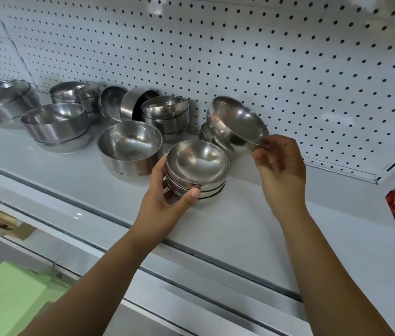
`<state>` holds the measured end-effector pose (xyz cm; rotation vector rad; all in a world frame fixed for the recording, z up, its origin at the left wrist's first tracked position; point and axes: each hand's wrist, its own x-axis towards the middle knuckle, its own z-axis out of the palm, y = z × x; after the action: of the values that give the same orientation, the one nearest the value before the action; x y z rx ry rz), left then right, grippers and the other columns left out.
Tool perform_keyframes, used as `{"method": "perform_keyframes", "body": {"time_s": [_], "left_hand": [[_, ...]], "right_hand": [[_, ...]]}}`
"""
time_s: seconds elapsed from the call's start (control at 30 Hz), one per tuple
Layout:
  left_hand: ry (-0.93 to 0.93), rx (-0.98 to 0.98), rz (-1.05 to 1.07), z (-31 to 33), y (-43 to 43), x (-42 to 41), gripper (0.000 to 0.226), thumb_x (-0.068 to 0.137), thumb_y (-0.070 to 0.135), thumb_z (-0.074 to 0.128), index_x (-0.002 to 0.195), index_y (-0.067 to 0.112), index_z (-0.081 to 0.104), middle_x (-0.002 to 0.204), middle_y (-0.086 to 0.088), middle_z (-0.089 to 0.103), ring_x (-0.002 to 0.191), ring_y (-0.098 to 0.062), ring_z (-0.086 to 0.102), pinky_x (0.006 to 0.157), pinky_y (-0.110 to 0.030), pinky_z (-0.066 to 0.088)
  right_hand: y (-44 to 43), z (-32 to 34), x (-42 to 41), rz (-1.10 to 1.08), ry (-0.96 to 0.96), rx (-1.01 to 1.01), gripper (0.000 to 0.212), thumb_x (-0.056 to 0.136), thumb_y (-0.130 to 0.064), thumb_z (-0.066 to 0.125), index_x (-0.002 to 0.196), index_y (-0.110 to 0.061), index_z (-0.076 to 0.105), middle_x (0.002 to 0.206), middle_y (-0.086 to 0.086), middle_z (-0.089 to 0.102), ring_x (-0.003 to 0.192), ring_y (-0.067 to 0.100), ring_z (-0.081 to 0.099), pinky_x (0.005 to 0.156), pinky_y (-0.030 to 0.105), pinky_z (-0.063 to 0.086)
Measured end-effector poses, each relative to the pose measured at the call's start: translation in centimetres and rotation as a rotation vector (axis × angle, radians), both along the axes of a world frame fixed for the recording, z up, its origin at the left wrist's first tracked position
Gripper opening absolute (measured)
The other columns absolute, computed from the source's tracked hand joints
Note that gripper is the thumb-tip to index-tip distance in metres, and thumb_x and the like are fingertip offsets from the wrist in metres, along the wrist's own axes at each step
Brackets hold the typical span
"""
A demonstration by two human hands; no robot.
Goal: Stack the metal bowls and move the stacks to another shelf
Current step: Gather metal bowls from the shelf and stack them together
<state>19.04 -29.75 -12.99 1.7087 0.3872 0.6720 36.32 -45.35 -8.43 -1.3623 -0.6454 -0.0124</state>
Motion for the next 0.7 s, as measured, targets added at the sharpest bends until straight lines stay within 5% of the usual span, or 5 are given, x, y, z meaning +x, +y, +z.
{"method": "perform_keyframes", "body": {"time_s": [0.13, 0.3, 0.57, 0.7], "left_hand": [[-0.002, 0.021, 0.023, 0.0, -0.2, 0.1, 0.087, 0.085, 0.035, 0.079, 0.156, 0.035, 0.029, 0.140, 0.021, 0.056, 0.131, -0.008, 0.057, 0.109, -0.038, 0.050], [-0.003, 0.033, 0.051, -0.1, -0.5, 0.2, 0.089, 0.083, 0.040, 0.079, 0.156, 0.033, 0.028, 0.143, 0.016, 0.055, 0.131, -0.006, 0.056, 0.109, -0.038, 0.050], [-0.013, 0.023, 0.068, -0.3, -0.9, 0.2, 0.092, 0.080, 0.049, 0.078, 0.155, 0.032, 0.028, 0.143, 0.014, 0.054, 0.130, -0.007, 0.056, 0.107, -0.039, 0.052], [-0.025, 0.014, 0.096, -0.3, -1.2, 0.4, 0.093, 0.076, 0.054, 0.077, 0.154, 0.031, 0.030, 0.140, 0.018, 0.056, 0.128, -0.007, 0.058, 0.107, -0.039, 0.052]], "right_hand": [[0.7, 0.0, -1.0, 0.138, -0.125, -0.066, 0.027, 0.093, 0.002, 0.070, 0.113, -0.014, 0.061, 0.113, 0.004, 0.067, 0.103, 0.002, 0.067, 0.092, 0.017, 0.051], [0.9, -1.6, -1.7, 0.225, -0.139, -0.136, 0.031, 0.089, -0.011, 0.079, 0.114, -0.026, 0.067, 0.115, -0.006, 0.070, 0.115, 0.018, 0.068, 0.110, 0.039, 0.050], [0.1, -2.0, -1.9, 0.251, -0.102, -0.162, 0.041, 0.085, -0.031, 0.079, 0.123, -0.040, 0.068, 0.136, -0.021, 0.065, 0.135, 0.008, 0.056, 0.111, 0.026, 0.046], [0.2, -1.0, -0.2, 0.120, -0.039, -0.112, 0.033, 0.090, -0.024, 0.078, 0.121, -0.032, 0.070, 0.124, -0.015, 0.071, 0.120, 0.005, 0.065, 0.099, 0.024, 0.053]]}}
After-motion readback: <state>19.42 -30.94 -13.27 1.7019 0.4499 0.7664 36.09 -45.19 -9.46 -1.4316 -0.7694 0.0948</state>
